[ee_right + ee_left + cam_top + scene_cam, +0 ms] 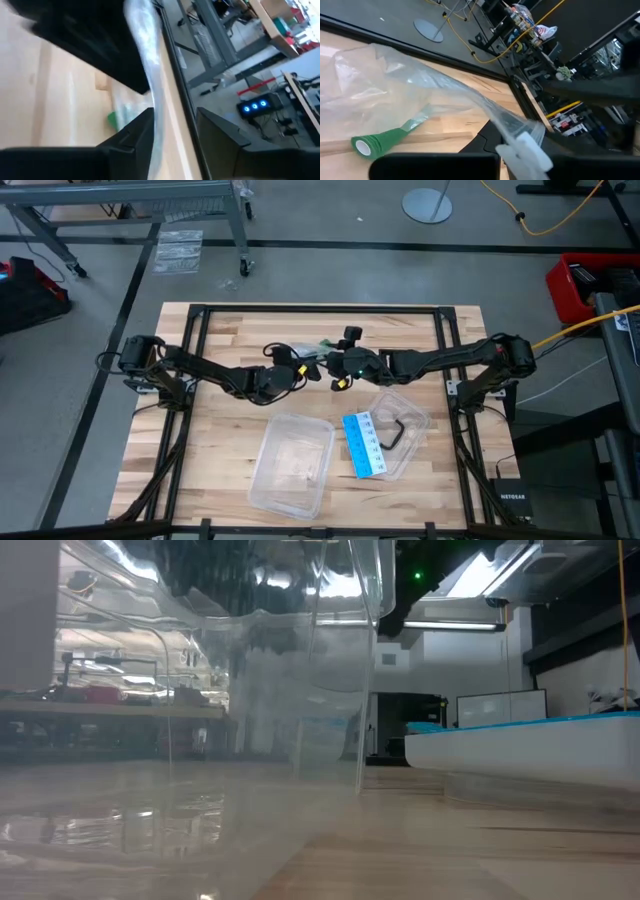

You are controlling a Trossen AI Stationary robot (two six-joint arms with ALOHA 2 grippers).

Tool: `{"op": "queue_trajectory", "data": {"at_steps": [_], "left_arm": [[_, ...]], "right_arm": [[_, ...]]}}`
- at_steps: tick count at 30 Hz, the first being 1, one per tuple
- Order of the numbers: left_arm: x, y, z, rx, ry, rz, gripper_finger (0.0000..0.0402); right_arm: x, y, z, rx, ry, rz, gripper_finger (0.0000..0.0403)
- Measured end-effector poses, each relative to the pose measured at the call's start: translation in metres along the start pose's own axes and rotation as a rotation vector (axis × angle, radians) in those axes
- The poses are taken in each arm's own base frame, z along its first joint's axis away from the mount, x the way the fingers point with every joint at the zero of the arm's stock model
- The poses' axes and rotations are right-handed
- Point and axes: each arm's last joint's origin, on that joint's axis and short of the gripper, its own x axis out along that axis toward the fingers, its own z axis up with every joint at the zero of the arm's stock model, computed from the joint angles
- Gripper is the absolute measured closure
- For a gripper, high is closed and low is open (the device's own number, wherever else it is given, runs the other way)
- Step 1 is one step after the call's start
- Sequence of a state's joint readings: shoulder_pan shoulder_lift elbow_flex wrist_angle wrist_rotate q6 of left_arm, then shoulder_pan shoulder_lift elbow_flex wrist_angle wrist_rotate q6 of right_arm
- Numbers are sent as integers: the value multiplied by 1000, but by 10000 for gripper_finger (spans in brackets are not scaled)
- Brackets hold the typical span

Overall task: Roll bandage
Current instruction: Prepare the transparent zip bag

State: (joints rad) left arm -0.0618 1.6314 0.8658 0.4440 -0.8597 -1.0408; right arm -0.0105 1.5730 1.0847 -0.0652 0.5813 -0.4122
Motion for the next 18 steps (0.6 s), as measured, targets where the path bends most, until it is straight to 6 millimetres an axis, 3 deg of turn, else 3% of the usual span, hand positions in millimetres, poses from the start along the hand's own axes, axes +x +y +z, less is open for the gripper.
{"op": "queue_trajectory", "data": {"at_steps": [10, 18], "left_arm": [[-5, -4, -3, -6, 9, -22, 401], [-5, -4, -3, -10, 9, -26, 401]], "right_arm": [[10, -10, -13, 66, 43, 114, 323], [10, -8, -12, 67, 20, 183, 346]]}}
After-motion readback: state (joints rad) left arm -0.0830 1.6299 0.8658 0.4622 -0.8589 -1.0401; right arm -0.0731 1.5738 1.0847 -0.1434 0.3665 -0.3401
